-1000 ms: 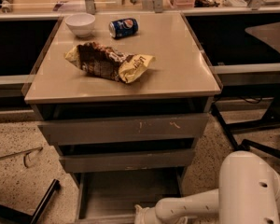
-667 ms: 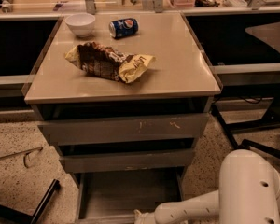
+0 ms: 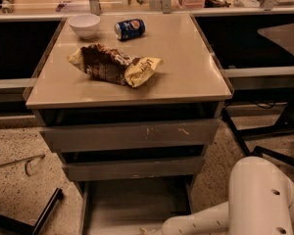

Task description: Open bottom drawer

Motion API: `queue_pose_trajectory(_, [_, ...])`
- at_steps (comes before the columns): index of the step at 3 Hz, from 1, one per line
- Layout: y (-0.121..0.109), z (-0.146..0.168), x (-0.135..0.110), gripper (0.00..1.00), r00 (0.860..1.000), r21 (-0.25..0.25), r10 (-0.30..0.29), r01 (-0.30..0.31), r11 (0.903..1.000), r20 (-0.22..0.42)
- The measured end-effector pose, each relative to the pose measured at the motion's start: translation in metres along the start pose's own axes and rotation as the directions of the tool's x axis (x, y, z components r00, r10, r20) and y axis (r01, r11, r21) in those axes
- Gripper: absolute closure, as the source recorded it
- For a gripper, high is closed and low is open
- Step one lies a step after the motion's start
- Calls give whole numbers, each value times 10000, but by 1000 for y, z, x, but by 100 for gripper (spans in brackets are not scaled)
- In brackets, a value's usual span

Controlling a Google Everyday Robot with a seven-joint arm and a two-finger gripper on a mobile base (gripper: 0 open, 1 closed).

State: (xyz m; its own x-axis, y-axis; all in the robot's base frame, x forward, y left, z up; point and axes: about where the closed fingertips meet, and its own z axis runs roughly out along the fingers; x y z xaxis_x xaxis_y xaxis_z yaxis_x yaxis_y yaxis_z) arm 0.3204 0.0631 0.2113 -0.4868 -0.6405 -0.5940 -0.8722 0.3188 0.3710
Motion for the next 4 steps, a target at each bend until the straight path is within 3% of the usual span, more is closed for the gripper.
queue_pose_trajectory(1, [0,-1,0,0,10000,-1,11,-11,10000,0])
queue_pose_trajectory(2, [-10,-33,-7,0,9999,390,-21,16,9992,138])
queue_pose_trajectory(3, [-30,-85,-18,0,9991,1148,146,-191,9932,400])
queue_pose_trajectory(4, [-51,-134,-20,0,9959,1840,499,-632,9809,760])
